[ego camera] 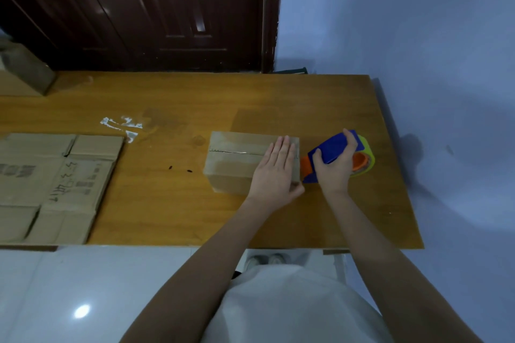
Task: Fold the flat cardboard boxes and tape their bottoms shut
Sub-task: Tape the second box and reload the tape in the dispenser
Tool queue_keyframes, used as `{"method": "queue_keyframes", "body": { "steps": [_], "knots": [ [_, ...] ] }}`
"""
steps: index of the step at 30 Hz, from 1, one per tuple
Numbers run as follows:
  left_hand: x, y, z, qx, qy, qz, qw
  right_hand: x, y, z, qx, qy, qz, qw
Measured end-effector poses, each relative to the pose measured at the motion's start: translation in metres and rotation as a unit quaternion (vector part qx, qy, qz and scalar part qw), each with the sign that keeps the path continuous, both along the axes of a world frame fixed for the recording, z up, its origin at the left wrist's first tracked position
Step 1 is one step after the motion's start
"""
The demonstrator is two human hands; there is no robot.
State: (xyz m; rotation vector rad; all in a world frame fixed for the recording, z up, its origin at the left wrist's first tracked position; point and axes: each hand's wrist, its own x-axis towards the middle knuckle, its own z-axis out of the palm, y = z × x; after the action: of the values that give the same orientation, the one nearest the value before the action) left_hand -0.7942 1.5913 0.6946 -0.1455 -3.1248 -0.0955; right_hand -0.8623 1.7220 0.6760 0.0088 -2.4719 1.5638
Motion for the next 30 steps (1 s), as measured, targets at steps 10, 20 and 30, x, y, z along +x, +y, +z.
{"method": "queue_keyframes", "body": {
  "steps": [10, 20, 30],
  "knots": [
    [0.0, 0.001, -0.001, 0.003, -0.002, 0.002, 1.0, -0.001, -0.008, -0.012, -0.001, 0.016, -0.006, 1.0],
    [-0.001, 0.001, -0.003, 0.001, 0.004, 0.008, 1.0, 0.001, -0.011, -0.007, 0.05, 0.034, 0.023, 0.998],
    [-0.001, 0.003, -0.002, 0.009, 0.011, 0.017, 1.0, -0.003, -0.019, 0.001, 0.133, 0.055, 0.053, 0.988]
  ]
}}
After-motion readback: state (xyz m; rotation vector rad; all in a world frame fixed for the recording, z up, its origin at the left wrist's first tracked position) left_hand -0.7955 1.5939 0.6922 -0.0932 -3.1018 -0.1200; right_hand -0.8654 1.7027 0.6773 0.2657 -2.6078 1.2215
